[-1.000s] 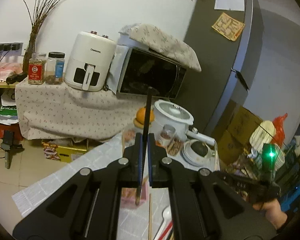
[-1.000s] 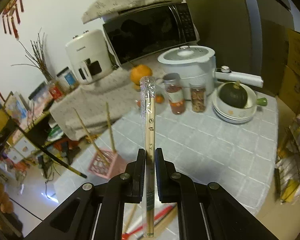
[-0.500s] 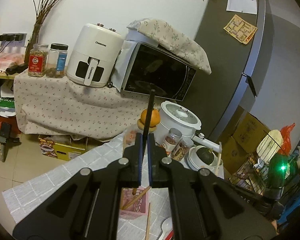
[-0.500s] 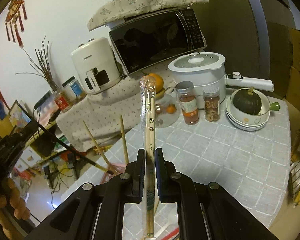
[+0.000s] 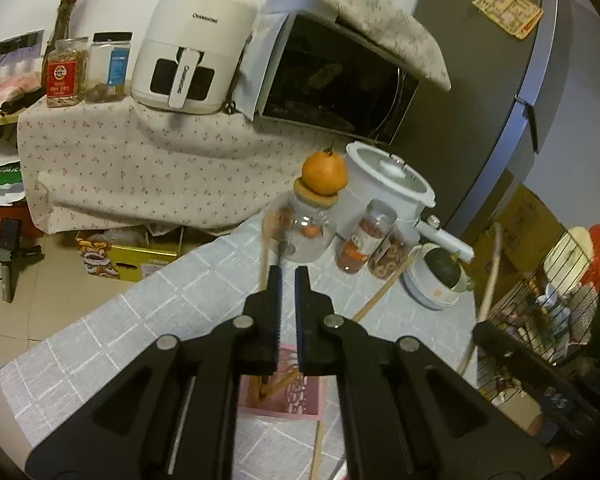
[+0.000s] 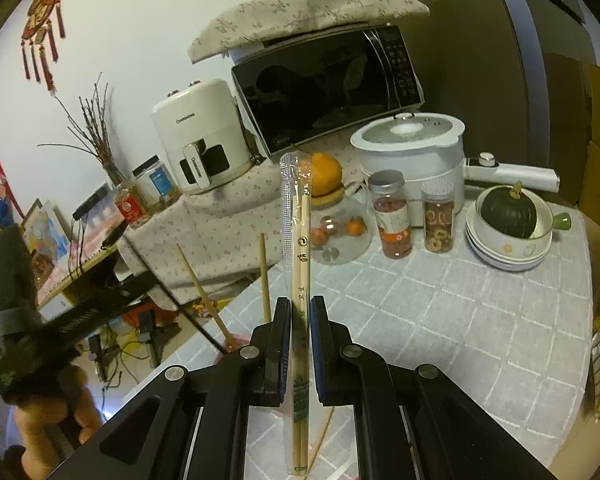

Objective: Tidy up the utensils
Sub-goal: 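Insert the black chopstick into the basket with the left tool while the right tool carries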

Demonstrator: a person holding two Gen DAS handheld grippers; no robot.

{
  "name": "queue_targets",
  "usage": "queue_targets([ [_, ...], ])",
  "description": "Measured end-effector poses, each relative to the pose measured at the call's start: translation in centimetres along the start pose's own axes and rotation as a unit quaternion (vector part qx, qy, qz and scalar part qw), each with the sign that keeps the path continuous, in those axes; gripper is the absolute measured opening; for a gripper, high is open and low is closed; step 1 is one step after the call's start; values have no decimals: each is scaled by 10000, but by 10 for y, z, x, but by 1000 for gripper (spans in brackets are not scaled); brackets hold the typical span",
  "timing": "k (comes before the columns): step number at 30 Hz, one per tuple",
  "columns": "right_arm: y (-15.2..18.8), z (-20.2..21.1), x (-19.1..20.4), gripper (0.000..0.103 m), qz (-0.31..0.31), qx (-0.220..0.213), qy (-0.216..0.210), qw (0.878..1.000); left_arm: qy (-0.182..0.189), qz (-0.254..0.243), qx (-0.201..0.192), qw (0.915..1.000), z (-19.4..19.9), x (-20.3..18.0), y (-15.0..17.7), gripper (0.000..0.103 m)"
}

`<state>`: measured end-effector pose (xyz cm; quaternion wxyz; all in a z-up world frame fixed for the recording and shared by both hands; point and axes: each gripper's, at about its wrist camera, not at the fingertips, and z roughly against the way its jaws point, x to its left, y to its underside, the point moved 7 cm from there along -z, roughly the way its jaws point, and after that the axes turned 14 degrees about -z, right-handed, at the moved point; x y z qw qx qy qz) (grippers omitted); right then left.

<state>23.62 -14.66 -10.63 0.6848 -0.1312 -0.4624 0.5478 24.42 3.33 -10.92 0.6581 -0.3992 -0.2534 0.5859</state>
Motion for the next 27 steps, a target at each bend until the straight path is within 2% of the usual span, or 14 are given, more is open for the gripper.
queue_targets([
  [2, 1, 1, 4, 10, 28, -71, -40, 10000, -18, 24, 63, 10000, -3, 1, 2, 9],
  [6, 2, 1, 12, 10, 65, -190, -115, 9997, -4, 41, 92, 9999, 4, 0, 3, 39],
  [10, 4, -2, 23, 10, 90, -328, -130, 9993, -51, -72, 193, 9998, 18, 3, 4, 52],
  [12, 3, -6, 28, 10, 53, -430, -84, 9990, -120, -152, 364, 9991, 26, 8, 9, 60],
  [17, 3, -29, 41, 10, -172, -669, -17, 9976, -461, -418, 912, 9939, 36, 29, 29, 61],
  [21, 2, -42, 49, 10, -345, -905, -50, 9953, -502, -322, 1225, 9907, 41, 48, 44, 61],
  [27, 8, -55, 50, 10, -417, -1498, 375, 9871, -484, -241, 1342, 9895, 46, 66, 52, 61],
])
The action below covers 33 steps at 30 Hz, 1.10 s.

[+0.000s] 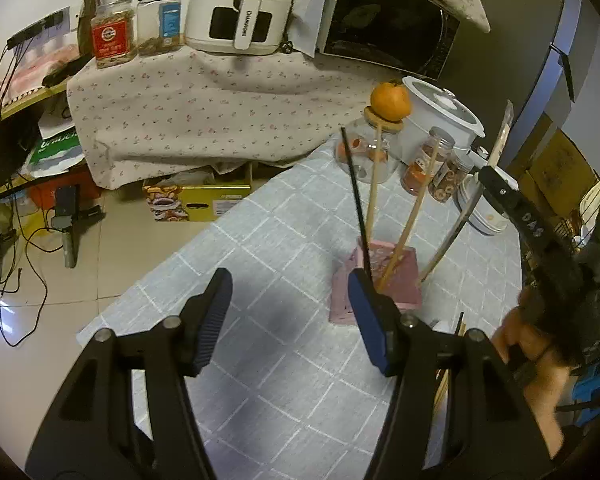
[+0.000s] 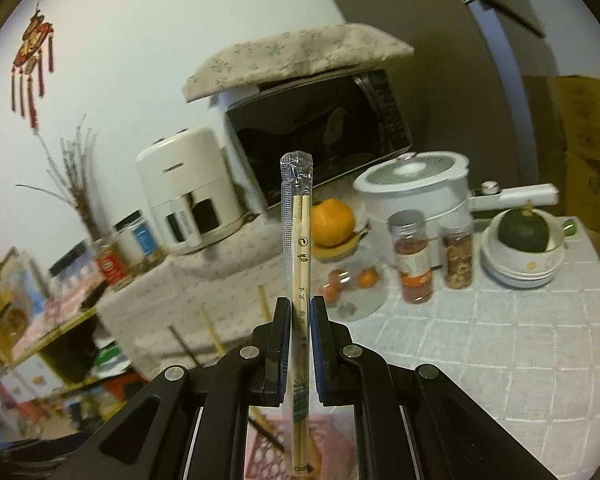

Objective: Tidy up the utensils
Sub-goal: 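Insert the black chopstick into the basket with the left tool while the right tool carries, then lower the wrapped chopsticks into the pink basket and open the right tool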

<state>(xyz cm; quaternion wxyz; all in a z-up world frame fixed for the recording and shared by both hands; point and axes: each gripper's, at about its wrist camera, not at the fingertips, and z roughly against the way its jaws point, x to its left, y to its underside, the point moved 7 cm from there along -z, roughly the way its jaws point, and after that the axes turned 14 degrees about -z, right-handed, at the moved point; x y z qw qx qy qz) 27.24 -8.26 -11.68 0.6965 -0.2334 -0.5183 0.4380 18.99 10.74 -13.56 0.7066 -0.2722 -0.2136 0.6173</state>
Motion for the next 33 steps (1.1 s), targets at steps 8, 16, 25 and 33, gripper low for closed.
queue_targets([
  [8, 32, -12, -9, 13, -40, -199, 465, 9987, 98, 155, 80, 9998, -3, 7, 5, 61],
  [16, 50, 2, 0, 55, 273, -39, 401, 9988, 100, 127, 113, 9998, -4, 3, 6, 65],
  [25, 5, 45, -11, 88, 389, 119, 418, 9983, -18, 76, 164, 9998, -1, -3, 9, 81],
  [33, -15, 65, -54, 99, 534, 1021, 945, 9888, 196, -63, 480, 9986, -9, -27, 22, 81],
])
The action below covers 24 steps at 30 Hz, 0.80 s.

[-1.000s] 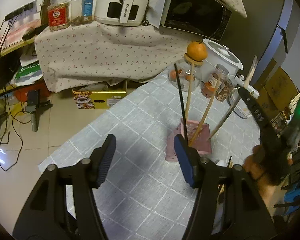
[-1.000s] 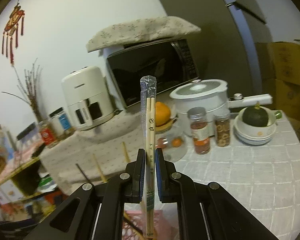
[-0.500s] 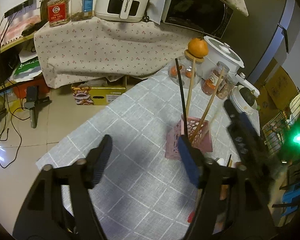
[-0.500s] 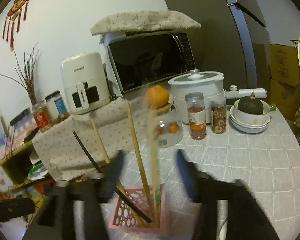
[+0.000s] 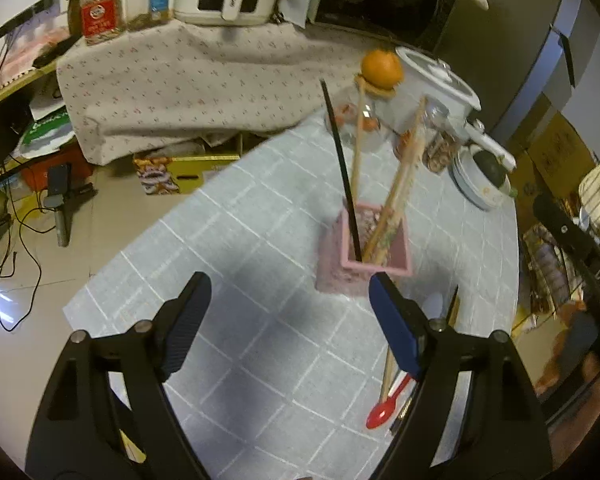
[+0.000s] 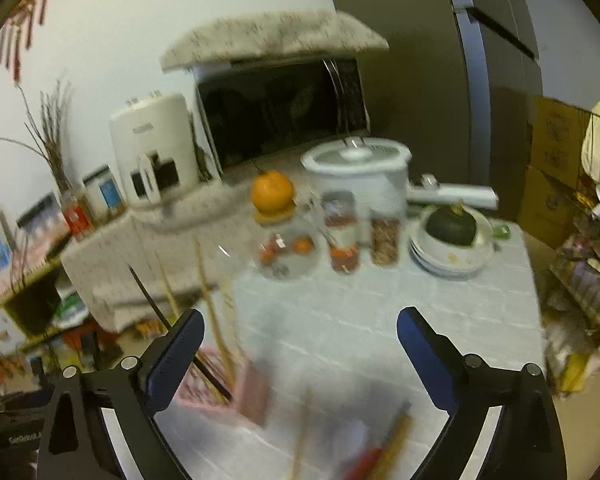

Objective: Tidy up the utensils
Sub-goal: 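Lower the wrapped chopsticks into the pink basket and open the right tool, then move both tools back over the spoons and remaining chopsticks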

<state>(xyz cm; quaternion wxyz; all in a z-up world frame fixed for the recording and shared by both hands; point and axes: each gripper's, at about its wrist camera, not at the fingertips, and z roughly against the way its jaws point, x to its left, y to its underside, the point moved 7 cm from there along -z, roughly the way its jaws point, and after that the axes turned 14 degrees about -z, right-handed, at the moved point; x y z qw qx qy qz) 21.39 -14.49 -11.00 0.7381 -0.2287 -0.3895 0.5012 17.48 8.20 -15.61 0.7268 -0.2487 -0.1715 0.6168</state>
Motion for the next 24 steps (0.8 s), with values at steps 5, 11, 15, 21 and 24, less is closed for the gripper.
queue_targets([
  [5, 16, -7, -30, 99, -31, 781, 201, 9967, 209, -262, 411, 9986, -16, -23, 16, 82],
  [11, 51, -28, -62, 99, 139, 1847, 557, 9811, 242, -536, 818, 9949, -33, -42, 31, 81],
  [15, 75, -49, -93, 99, 5, 2356, 781, 9687, 268, -703, 1065, 9915, -45, -52, 38, 81],
  [21, 102, -84, -136, 99, -291, 3166, 1304, 9391, 331, -921, 1329, 9863, -60, -67, 46, 82],
  [24, 112, -98, -146, 99, -205, 3409, 1477, 9282, 363, -1012, 1424, 9840, -67, -75, 48, 81],
])
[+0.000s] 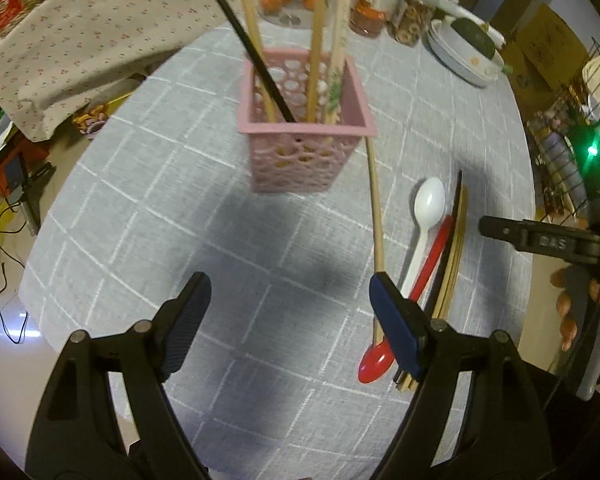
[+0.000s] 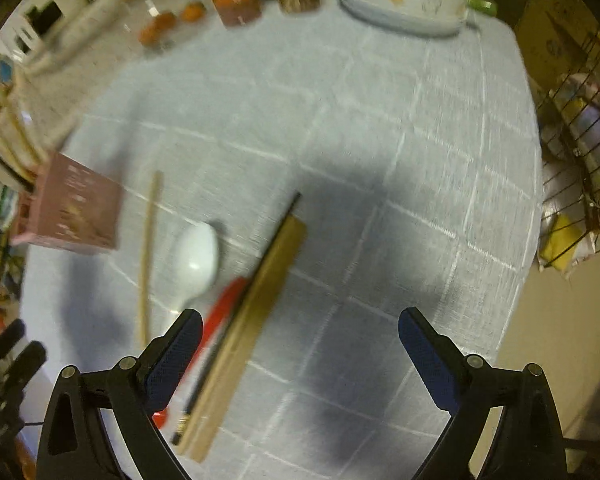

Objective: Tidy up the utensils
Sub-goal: 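Move both tools back over the spoons and remaining chopsticks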

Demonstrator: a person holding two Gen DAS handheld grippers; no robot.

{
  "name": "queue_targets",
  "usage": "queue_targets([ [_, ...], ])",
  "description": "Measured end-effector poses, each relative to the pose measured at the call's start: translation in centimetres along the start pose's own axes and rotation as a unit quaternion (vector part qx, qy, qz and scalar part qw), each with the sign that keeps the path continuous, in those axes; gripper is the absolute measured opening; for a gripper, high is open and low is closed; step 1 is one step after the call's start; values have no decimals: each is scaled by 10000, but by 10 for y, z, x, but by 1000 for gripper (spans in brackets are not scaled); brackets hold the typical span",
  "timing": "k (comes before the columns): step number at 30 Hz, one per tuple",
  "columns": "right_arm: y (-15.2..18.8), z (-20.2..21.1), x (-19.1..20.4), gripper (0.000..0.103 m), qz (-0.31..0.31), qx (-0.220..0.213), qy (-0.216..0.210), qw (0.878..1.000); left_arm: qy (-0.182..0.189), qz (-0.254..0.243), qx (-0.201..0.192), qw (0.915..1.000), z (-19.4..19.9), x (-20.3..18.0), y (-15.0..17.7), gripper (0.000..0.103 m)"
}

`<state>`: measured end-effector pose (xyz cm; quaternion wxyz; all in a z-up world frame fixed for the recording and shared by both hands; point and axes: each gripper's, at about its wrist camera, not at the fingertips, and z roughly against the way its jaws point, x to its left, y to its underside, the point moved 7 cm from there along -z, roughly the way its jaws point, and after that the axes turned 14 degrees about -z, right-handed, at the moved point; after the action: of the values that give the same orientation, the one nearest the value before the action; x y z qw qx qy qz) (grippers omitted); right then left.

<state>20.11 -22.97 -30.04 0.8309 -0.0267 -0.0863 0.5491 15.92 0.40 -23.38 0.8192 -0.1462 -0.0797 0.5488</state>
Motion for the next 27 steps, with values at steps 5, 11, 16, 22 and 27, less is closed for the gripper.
queue_targets([
  [5, -2, -26, -9, 98, -40, 220, 282, 9994, 26, -94, 63, 9999, -7, -8, -4, 82],
  [11, -5, -39, -14, 98, -167, 295, 296, 9990, 107, -141, 81, 9998, -12, -17, -9, 81],
  [16, -3, -41, -11, 98, -31, 286, 322, 9991, 154, -166, 75, 9997, -12, -21, -10, 81],
  [22, 8, -43, -12, 90, 349, 324, 499, 9976, 155, -158, 62, 9997, -11, -21, -10, 81],
  [27, 17, -42, -17, 88, 573, 264, 554, 9965, 158, -173, 74, 9997, -12, -22, -10, 81],
])
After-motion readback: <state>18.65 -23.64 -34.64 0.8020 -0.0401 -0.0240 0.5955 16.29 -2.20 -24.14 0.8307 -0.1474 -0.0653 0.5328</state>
